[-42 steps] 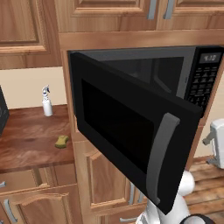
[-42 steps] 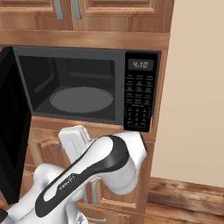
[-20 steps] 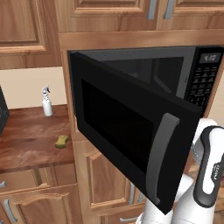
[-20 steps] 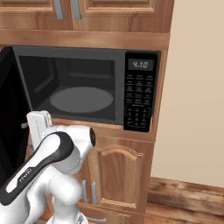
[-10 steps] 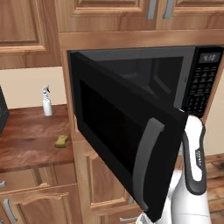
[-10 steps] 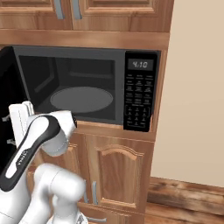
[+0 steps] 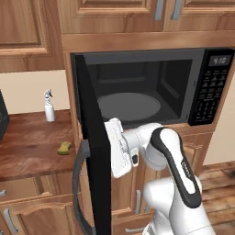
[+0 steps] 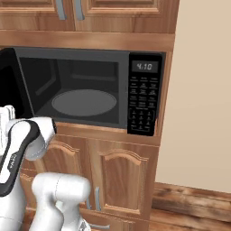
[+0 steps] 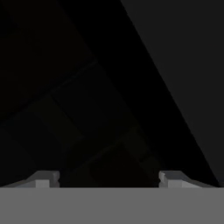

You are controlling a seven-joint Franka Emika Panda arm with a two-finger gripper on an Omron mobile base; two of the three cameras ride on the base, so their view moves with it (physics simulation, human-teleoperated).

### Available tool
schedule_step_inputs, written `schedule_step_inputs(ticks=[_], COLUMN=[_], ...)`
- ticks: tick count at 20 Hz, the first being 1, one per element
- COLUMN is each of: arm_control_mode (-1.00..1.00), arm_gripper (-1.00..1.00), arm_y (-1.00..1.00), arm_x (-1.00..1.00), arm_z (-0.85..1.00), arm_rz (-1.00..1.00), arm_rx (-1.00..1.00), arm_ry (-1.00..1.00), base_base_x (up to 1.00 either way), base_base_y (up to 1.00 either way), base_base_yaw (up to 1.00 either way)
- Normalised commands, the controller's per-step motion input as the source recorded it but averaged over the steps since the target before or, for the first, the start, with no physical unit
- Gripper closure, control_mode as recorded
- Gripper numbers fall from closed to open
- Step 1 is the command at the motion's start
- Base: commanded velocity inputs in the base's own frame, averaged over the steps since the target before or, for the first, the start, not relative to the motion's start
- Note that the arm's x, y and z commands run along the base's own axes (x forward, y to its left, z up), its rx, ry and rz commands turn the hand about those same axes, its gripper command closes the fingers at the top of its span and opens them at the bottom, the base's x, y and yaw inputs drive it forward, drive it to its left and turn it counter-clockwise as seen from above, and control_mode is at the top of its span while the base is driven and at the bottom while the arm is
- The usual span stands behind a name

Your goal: Place the sponge inside the microwave to prepare for sanitizing.

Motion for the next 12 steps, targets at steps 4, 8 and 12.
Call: schedule_step_inputs(ticks=[4, 8, 12], arm_control_mode=[-1.00, -1.00, -1.00], arm_gripper=[-1.00, -1.00, -1.00], arm_y=[0.52, 0.14, -0.10], arm_x=[0.00, 0.00, 0.05], arm_z=[-0.25, -0.02, -0.05], arm_rz=[-0.22, -0.15, -0.08], arm_rx=[0.03, 0.00, -0.01], arm_ry=[0.01, 0.00, 0.00], base_base_x=[0.00, 0.00, 0.00], base_base_y=[0.00, 0.00, 0.00], base_base_yaw=[0.00, 0.00, 0.00])
